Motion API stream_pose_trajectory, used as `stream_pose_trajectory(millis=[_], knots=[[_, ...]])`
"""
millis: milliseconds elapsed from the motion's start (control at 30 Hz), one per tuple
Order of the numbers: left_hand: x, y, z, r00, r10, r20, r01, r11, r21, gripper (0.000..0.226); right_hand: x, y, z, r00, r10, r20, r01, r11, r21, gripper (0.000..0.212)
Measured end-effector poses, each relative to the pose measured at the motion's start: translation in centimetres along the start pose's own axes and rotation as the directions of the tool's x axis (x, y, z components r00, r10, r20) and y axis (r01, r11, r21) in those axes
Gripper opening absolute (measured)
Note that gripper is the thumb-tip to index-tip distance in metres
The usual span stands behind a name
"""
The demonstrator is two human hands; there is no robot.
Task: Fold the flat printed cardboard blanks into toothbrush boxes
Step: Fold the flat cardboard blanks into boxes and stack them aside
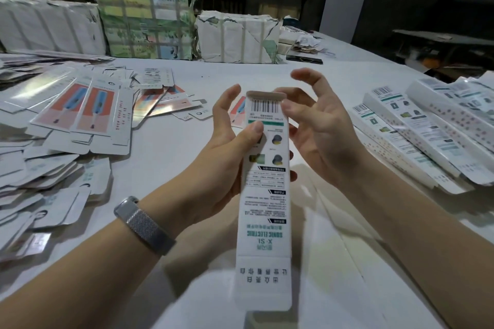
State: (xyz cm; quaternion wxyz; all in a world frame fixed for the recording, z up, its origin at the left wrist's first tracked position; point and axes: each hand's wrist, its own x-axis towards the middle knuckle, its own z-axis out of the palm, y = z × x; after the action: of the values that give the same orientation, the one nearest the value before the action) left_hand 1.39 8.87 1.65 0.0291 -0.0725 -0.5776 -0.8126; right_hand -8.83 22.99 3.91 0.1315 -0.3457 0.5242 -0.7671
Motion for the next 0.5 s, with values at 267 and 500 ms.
stream_pose_trajectory(millis=[267, 500], knots=[[0.29, -0.80, -0.17, 0.996, 0.091, -0.023, -0.084, 0.972, 0.219, 0.049, 0.18, -0.48, -0.10, 0.996, 0.087, 0.003, -0.086, 0.993, -0.086, 0.016], [0.49, -0.35, -0.40, 0.996, 0.086, 0.003, -0.082, 0.933, 0.351, 0.043, 0.27, -0.32, -0.18, 0.982, 0.187, -0.009, -0.187, 0.982, -0.041, 0.016]])
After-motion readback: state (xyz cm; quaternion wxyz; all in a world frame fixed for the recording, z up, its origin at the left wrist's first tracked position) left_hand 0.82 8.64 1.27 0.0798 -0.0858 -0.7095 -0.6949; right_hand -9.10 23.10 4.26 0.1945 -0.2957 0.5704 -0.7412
